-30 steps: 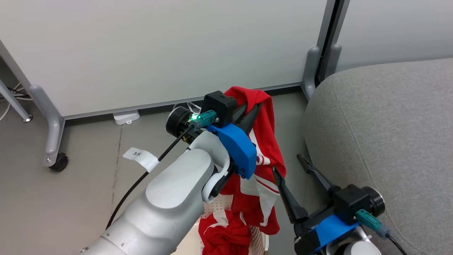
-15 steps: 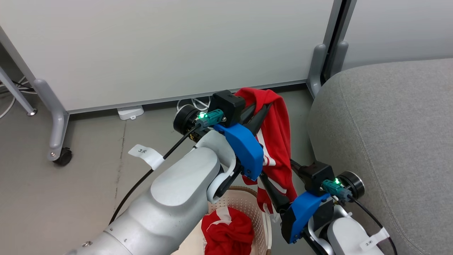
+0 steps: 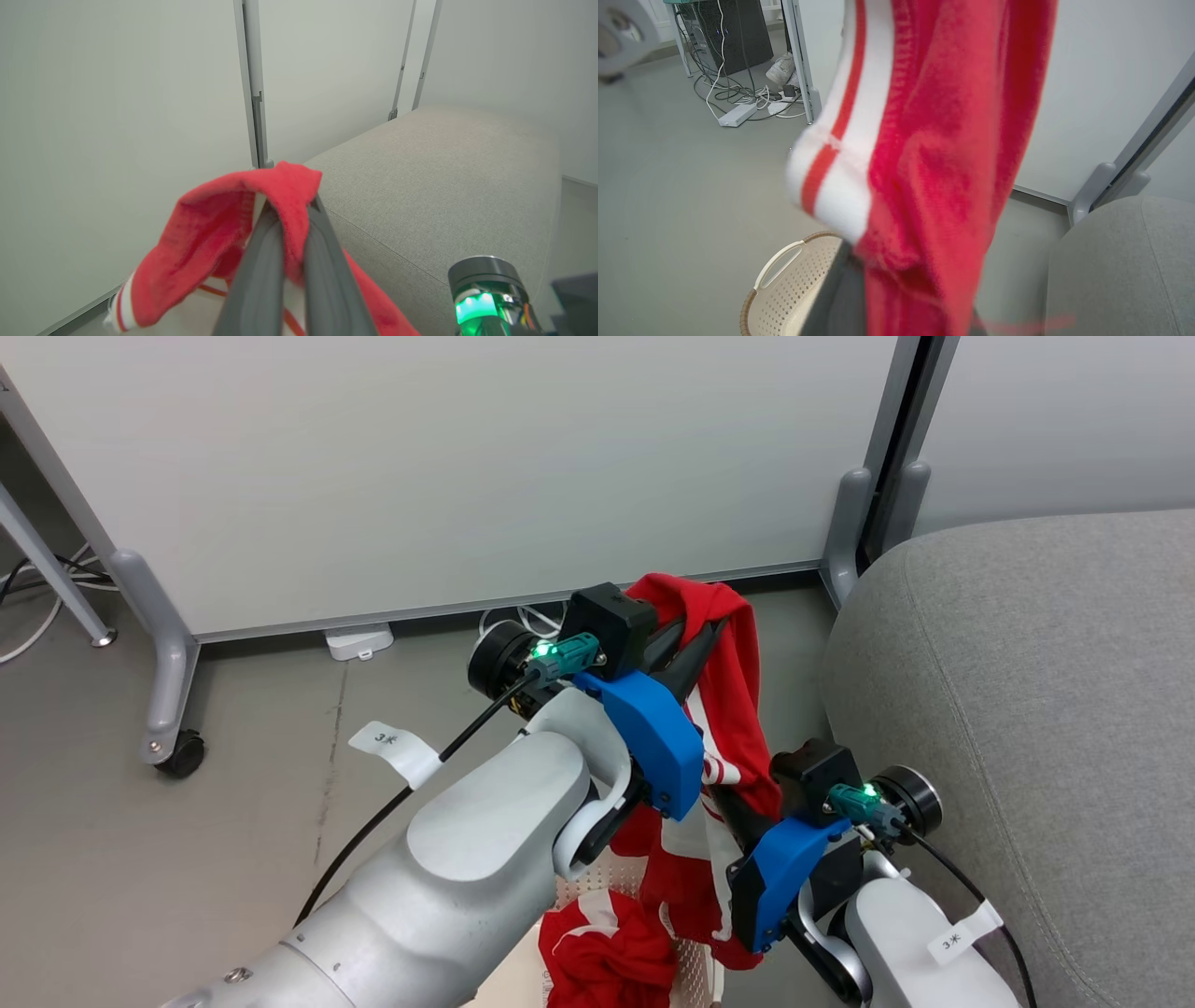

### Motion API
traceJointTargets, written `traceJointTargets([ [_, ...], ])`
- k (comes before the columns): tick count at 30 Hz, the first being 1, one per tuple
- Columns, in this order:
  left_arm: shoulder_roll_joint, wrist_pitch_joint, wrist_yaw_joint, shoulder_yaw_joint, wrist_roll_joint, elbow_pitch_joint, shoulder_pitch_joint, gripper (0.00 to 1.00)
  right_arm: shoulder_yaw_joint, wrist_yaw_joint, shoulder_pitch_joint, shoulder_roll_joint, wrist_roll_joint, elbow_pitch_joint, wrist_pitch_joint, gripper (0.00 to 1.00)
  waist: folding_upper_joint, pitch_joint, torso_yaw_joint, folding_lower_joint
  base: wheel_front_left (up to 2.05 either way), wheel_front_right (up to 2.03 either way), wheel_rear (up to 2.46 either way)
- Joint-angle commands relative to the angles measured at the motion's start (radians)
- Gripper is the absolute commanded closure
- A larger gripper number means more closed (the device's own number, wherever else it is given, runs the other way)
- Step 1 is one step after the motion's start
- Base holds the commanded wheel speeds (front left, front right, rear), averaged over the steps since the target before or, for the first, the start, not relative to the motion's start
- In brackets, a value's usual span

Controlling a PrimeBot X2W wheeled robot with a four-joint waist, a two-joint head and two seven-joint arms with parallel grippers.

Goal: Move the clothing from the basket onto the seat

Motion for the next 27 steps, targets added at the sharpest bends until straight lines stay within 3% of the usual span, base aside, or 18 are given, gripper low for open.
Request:
traceJointTargets([
  [1, 0.001, -0.008, 0.005, -0.006, -0.009, 0.004, -0.019, 1.0, 0.002, 0.0, -0.013, -0.003, 0.006, 0.009, -0.013, 1.0, 0.0, -0.002, 0.0, -0.0001, 0.0, 0.0, 0.0],
  [13, 0.001, -0.024, 0.019, -0.031, -0.04, 0.027, -0.03, 1.0, -0.002, 0.0, -0.019, -0.003, 0.019, 0.015, -0.041, 1.0, 0.0, -0.007, -0.015, -0.0001, 0.0, 0.0, 0.0],
  [14, 0.001, -0.024, 0.02, -0.034, -0.041, 0.028, -0.03, 0.96, -0.003, 0.0, -0.019, -0.003, 0.019, 0.014, -0.041, 1.0, 0.0, -0.008, -0.016, -0.0001, 0.0, 0.0, 0.0],
  [16, 0.001, -0.028, 0.023, -0.039, -0.042, 0.031, -0.032, 0.39, -0.006, 0.0, -0.019, -0.003, 0.02, 0.012, -0.043, 1.0, 0.0, -0.008, -0.018, -0.0001, 0.0, 0.0, 0.0],
  [17, 0.001, -0.03, 0.025, -0.041, -0.043, 0.033, -0.032, 0.0, -0.006, 0.0, -0.019, -0.003, 0.021, 0.01, -0.044, 1.0, 0.0, -0.008, -0.019, -0.0001, 0.0, 0.0, 0.0],
  [27, 0.002, -0.056, 0.037, -0.049, -0.056, 0.049, -0.006, 0.0, -0.021, 0.0, -0.012, -0.003, 0.018, -0.001, -0.05, 1.0, 0.0, -0.012, -0.027, -0.0001, 0.0, 0.0, 0.0],
])
